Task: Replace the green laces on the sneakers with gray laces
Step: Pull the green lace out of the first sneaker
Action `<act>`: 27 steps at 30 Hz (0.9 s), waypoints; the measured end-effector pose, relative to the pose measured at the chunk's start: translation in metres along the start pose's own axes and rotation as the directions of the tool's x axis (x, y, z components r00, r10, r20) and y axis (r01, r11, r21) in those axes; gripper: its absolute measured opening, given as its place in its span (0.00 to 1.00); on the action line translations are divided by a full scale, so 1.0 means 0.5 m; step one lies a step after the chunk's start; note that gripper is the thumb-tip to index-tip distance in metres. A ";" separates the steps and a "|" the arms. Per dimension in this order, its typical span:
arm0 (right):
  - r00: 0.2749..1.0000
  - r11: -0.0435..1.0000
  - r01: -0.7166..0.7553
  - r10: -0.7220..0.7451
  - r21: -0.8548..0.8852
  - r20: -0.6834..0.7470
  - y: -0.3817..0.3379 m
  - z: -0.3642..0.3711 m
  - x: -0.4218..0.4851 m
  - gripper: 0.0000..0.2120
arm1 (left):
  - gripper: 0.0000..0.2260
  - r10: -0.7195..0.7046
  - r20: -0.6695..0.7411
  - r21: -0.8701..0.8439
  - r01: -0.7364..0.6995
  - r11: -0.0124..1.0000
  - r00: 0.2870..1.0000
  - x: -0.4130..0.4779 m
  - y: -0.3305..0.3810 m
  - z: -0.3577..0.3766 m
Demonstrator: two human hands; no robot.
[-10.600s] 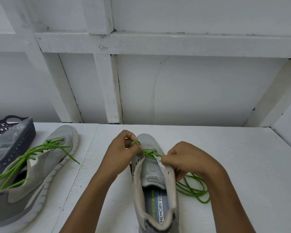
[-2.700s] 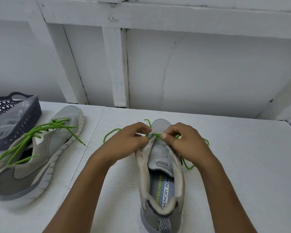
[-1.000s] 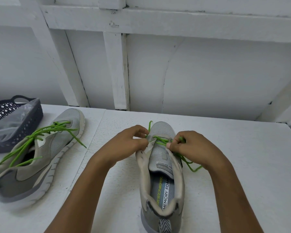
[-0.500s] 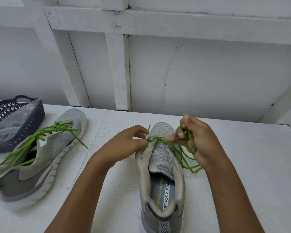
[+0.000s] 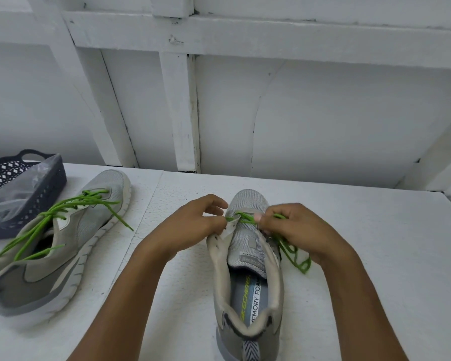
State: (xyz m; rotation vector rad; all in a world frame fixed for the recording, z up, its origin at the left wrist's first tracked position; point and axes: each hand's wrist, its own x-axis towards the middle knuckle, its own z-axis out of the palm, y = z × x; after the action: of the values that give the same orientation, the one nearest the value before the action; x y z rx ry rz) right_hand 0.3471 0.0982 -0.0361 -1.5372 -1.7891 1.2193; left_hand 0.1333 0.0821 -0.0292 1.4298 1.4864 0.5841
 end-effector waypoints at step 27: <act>0.985 0.985 -0.160 0.164 -0.064 0.061 0.000 -0.009 -0.002 0.12 | 0.13 0.171 -0.054 0.065 -0.167 0.984 0.984 0.006 0.021 0.021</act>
State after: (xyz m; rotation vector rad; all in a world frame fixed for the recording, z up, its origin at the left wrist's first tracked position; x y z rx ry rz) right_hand 0.3511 0.0986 -0.0335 -1.7242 -1.7847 1.3179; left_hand 0.1479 0.0839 -0.0257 1.6089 1.4477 0.6966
